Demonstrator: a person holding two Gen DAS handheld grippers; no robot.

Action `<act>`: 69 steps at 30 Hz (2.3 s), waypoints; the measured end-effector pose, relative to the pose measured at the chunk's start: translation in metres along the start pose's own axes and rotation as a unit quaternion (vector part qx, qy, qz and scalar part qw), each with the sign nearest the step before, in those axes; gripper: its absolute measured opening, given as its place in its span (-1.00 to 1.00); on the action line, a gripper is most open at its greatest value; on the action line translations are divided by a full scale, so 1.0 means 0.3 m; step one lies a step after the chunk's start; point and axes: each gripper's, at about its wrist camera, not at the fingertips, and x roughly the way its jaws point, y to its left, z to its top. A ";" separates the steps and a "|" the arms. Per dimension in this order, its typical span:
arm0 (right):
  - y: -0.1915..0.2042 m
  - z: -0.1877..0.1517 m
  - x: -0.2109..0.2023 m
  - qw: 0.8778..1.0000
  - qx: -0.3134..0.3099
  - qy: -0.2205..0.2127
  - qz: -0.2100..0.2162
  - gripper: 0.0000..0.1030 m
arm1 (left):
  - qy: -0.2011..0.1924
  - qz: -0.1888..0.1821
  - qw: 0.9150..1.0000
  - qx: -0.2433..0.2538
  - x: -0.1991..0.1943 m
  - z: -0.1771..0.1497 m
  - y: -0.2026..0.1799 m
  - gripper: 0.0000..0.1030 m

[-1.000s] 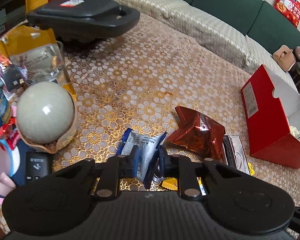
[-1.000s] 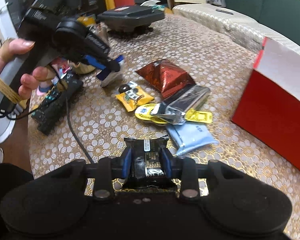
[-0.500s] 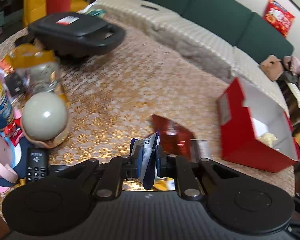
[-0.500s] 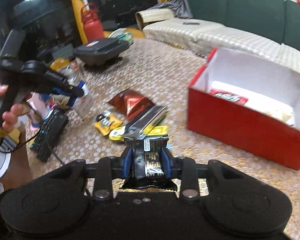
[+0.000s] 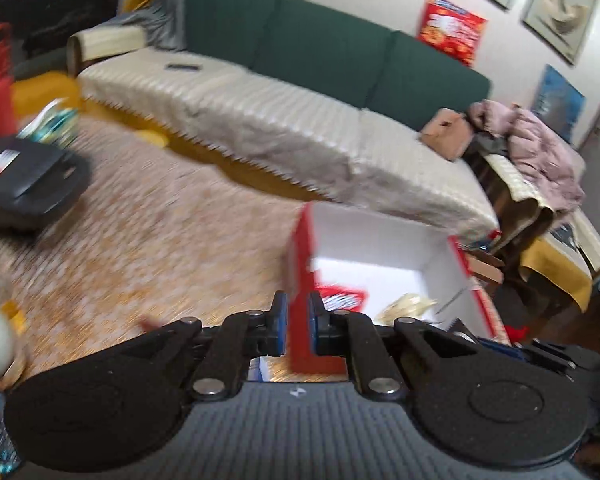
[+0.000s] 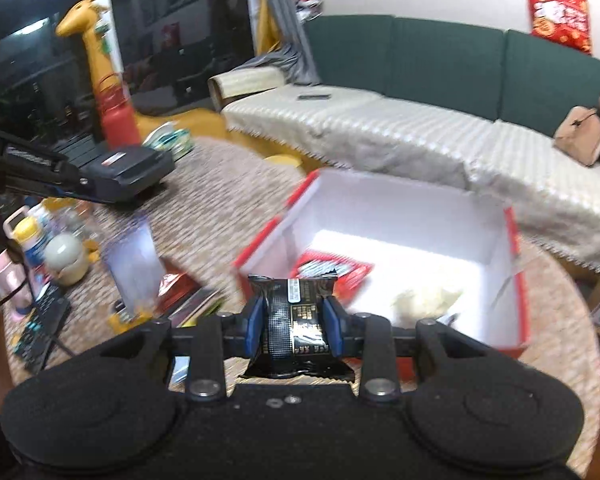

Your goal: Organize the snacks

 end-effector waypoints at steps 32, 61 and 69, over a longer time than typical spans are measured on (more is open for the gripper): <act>-0.124 -0.251 0.146 0.993 0.072 0.093 -0.008 -0.35 | 0.161 0.095 0.982 -0.031 0.441 -0.254 -0.055 0.42; -0.140 -0.317 0.300 0.988 0.056 0.111 -0.088 -0.22 | 0.144 0.139 0.979 -0.040 0.512 -0.276 -0.028 -0.35; -0.146 -0.316 0.267 0.989 0.081 0.098 -0.076 -0.34 | 0.130 0.119 0.983 -0.052 0.468 -0.261 -0.030 -0.64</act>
